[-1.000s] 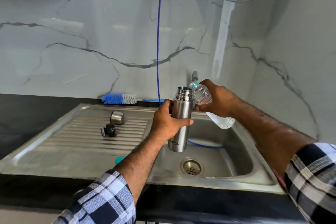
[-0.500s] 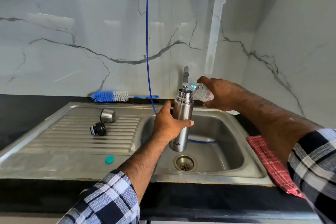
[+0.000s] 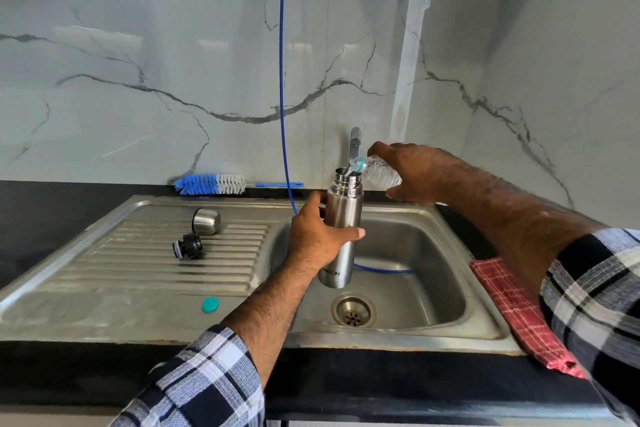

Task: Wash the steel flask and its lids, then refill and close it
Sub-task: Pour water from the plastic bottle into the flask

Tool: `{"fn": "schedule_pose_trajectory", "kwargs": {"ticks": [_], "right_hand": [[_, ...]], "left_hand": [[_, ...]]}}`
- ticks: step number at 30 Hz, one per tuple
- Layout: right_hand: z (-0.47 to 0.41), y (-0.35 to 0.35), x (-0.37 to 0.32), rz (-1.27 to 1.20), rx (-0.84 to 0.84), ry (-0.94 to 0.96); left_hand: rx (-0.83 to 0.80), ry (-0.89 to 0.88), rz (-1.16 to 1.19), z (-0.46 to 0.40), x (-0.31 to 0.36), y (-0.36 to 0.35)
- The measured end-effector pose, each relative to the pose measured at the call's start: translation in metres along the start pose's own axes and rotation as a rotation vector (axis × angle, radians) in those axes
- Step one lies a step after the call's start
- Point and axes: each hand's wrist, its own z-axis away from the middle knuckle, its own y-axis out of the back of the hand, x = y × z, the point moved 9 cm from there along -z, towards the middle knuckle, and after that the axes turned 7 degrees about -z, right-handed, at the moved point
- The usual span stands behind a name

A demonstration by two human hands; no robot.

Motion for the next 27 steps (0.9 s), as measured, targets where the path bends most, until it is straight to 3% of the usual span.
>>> {"fn": "schedule_pose_trajectory", "kwargs": {"ticks": [27], "right_hand": [[-0.010, 0.007, -0.012, 0.106, -0.005, 0.033]], "left_hand": [[0.034, 0.018, 0.004, 0.000, -0.003, 0.010]]}}
